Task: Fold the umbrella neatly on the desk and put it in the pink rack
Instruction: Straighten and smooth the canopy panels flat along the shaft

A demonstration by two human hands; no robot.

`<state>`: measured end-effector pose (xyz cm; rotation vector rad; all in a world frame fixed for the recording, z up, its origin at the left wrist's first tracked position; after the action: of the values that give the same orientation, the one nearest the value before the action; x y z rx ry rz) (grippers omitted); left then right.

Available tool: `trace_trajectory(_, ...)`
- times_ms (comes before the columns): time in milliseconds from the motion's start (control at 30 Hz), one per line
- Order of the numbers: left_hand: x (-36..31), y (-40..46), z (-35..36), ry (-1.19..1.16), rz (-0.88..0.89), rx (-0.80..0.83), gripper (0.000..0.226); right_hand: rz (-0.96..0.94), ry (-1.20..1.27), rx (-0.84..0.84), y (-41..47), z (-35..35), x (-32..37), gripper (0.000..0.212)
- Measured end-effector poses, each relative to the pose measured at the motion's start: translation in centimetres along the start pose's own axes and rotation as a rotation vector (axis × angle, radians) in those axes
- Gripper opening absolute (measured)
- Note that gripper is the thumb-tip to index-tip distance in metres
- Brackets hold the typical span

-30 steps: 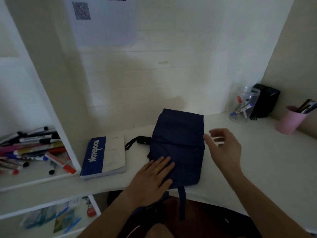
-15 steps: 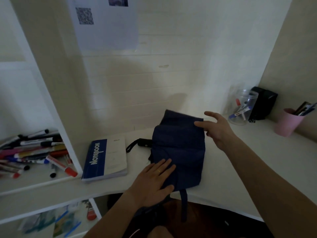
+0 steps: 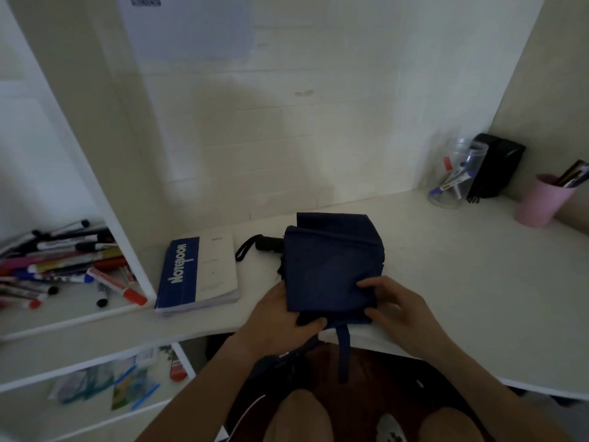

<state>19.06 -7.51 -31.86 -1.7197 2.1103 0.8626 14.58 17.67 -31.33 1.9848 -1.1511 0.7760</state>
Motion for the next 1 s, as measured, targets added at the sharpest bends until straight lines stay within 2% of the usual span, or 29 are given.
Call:
trace_trajectory(67, 0.2, -0.4, -0.3, -0.01, 0.02, -0.076, 0.06, -0.017, -0.018, 0.007, -0.2, 0.2, -0.1, 0.056)
trace_trajectory(133, 0.5, -0.7, -1.0, -0.05, -0.033, -0.101, 0.06, -0.032, -0.089, -0.003, -0.1, 0.4, -0.2, 0.06)
trace_trajectory(233, -0.1, -0.3, -1.7, -0.545, -0.283, -0.168, 0.054, -0.061, -0.215, -0.065, 0.0, 0.6, -0.4, 0.064)
trace_trajectory(267, 0.0, -0.1, -1.7, -0.618, -0.33, -0.221, 0.057, -0.077, -0.224, -0.086, 0.0, 0.7, -0.4, 0.064)
trace_trajectory(367, 0.8, 0.1, -1.0, -0.513, -0.277, -0.217, 0.061, -0.1, -0.226, -0.141, -0.2, 0.7, -0.5, 0.061)
trace_trajectory(533, 1.6, 0.0, -0.6, -0.369, -0.23, -0.153, 0.032, -0.212, -0.232, -0.259, -0.6, -0.1, -0.7, 0.045)
trace_trajectory(633, 2.2, 0.3, -0.3, -0.256, -0.227, -0.128, 0.034, -0.318, -0.286, -0.29, -0.9, -0.4, -0.7, 0.04)
trace_trajectory(700, 2.4, 0.4, -0.1, -0.239, -0.218, -0.113, 0.04, -0.33, -0.293, -0.291, -1.2, -0.4, -0.6, 0.039)
trace_trajectory(833, 2.2, 0.5, -0.4, -0.242, -0.224, -0.112, 0.032, -0.269, -0.232, -0.293, -1.4, -0.3, -0.2, 0.041)
trace_trajectory(1000, 1.6, 0.2, -0.9, -0.215, -0.24, -0.1, 0.033, -0.366, -0.316, -0.19, -1.5, -0.5, -0.8, 0.04)
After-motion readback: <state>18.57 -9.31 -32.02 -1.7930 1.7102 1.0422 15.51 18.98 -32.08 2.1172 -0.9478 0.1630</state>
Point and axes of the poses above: each hand's wrist, its own y-axis towards the middle knuckle, its own z-axis out of the palm, x = y × z, the point moved 1 cm from there along y, towards the middle knuckle, and after that the axes turned 3 degrees about -x, right-handed, at the moved point
